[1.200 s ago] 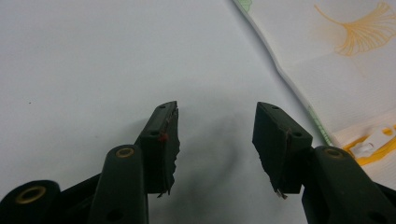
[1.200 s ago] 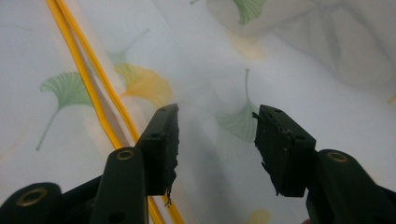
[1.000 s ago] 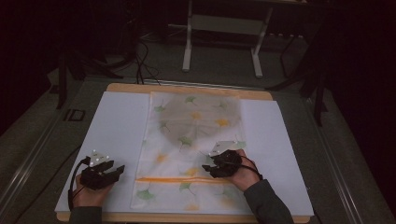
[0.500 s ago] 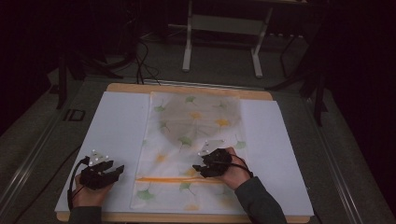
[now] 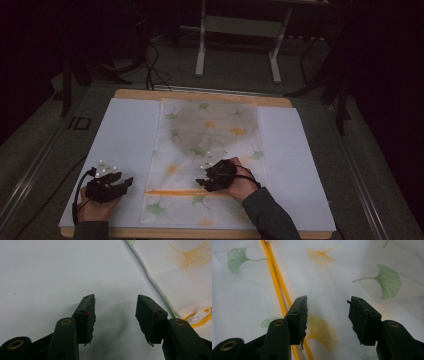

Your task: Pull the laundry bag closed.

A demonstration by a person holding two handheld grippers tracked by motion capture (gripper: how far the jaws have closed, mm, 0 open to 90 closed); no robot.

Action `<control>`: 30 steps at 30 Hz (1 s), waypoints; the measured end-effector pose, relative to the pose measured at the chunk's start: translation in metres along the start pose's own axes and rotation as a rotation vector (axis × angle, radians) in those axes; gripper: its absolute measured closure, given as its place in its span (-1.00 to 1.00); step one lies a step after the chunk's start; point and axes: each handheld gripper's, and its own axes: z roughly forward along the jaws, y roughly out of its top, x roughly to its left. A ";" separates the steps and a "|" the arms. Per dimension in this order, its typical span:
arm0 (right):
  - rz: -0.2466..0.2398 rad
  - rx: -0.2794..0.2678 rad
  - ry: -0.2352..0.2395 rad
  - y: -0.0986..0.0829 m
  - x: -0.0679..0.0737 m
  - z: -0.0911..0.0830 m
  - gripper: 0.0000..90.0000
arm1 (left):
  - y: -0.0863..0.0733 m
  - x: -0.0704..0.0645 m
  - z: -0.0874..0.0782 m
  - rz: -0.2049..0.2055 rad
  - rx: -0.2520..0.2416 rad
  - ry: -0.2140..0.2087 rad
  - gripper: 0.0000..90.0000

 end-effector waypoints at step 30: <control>-0.104 0.002 0.132 0.038 0.026 0.045 0.20 | 0.000 0.000 0.001 0.012 0.008 -0.001 0.14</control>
